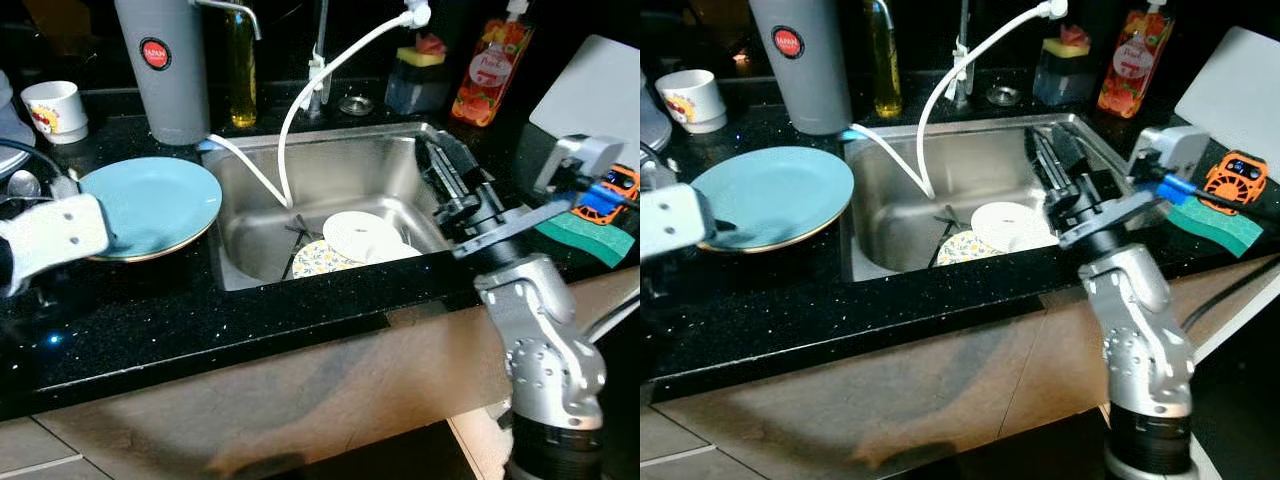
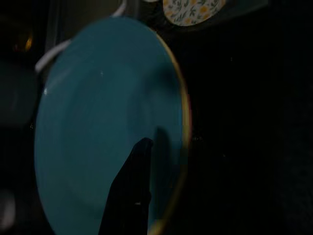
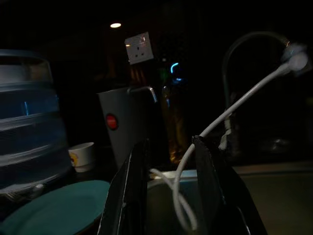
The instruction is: Kitchen organization
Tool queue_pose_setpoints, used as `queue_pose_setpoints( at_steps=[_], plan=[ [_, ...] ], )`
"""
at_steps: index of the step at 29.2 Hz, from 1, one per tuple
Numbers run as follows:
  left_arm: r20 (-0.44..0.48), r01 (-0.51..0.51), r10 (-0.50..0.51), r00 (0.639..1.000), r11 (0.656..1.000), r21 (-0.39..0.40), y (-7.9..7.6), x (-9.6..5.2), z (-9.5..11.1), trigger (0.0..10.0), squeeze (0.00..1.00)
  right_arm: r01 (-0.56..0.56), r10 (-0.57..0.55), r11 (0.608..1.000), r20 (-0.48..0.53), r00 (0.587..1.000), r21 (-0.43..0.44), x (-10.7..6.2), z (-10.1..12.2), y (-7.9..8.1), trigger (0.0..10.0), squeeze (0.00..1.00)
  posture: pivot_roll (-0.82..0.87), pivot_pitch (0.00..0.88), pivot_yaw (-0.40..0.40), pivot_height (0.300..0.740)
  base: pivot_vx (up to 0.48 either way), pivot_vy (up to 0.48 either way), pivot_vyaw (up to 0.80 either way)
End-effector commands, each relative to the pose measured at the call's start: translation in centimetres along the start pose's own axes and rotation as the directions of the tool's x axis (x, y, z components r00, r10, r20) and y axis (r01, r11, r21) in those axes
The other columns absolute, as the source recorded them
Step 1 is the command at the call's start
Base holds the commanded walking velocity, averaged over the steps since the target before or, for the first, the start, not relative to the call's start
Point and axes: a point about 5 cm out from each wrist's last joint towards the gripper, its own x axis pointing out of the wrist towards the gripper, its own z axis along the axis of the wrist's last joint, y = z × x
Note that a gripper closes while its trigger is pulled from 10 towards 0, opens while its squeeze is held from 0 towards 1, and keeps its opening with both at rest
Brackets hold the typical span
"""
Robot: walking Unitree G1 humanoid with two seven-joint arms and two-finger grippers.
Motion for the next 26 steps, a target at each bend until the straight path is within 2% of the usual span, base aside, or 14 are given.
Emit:
queue_pose_setpoints(
  at_steps=[1,3,8,19,20,21,22,23,26],
  plan=[
    [-0.052,0.029,-0.027,0.998,0.998,0.049,0.4,-0.6,-0.3,10.0,0.00,-0.002,0.002,1.000,-0.014,1.000,0.005,0.1,-0.8,0.3,10.0,0.00,0.11,0.000,-0.011,0.740,0.000,0.000,0.00],
    [-0.065,0.022,-0.016,0.998,0.996,0.090,1.1,0.1,-0.5,10.0,0.00,0.002,-0.001,0.999,-0.018,1.000,0.048,0.3,-1.6,1.2,10.0,0.00,0.12,0.000,0.001,0.740,0.000,0.000,0.00],
    [-0.085,0.016,-0.004,0.996,0.990,0.137,1.5,1.4,-0.9,10.0,0.00,0.006,-0.005,0.998,-0.018,1.000,0.064,0.3,-1.9,1.4,10.0,0.00,0.11,0.000,0.003,0.740,0.000,0.000,0.00],
    [-0.108,0.088,-0.073,0.991,0.987,0.136,0.8,4.2,-2.3,10.0,0.00,0.029,-0.028,0.998,-0.009,1.000,0.054,0.2,-1.7,0.8,10.0,0.00,0.11,0.000,-0.013,0.740,0.000,0.000,0.00],
    [-0.124,0.079,-0.061,0.990,0.986,0.147,0.7,4.5,-2.6,8.9,0.00,0.027,-0.027,0.998,-0.008,1.000,0.053,0.3,-1.7,0.8,10.0,0.00,0.11,0.000,-0.013,0.740,0.000,0.000,0.00],
    [-0.131,0.072,-0.052,0.990,0.985,0.157,0.8,4.7,-2.7,3.3,0.00,0.023,-0.022,0.998,-0.007,1.000,0.055,0.3,-1.7,1.0,10.0,0.00,0.11,0.000,-0.013,0.740,0.000,0.000,0.00],
    [-0.129,0.072,-0.052,0.990,0.985,0.156,0.8,4.7,-2.7,3.3,0.00,0.021,-0.021,0.998,-0.007,1.000,0.056,0.3,-1.7,1.0,10.0,0.00,0.11,0.000,-0.013,0.740,0.000,0.000,0.00],
    [-0.125,0.073,-0.054,0.991,0.985,0.155,0.8,4.6,-2.7,0.0,0.00,0.020,-0.020,0.998,-0.006,1.000,0.057,0.3,-1.7,1.0,10.0,0.00,0.11,0.000,-0.013,0.740,0.000,0.000,0.00],
    [-0.123,0.067,-0.046,0.991,0.983,0.170,1.0,4.4,-2.6,0.0,0.00,0.023,-0.023,0.998,-0.006,1.000,0.058,0.3,-1.6,0.9,10.0,0.00,0.11,0.000,-0.016,0.740,0.000,0.000,0.00]
  ],
)
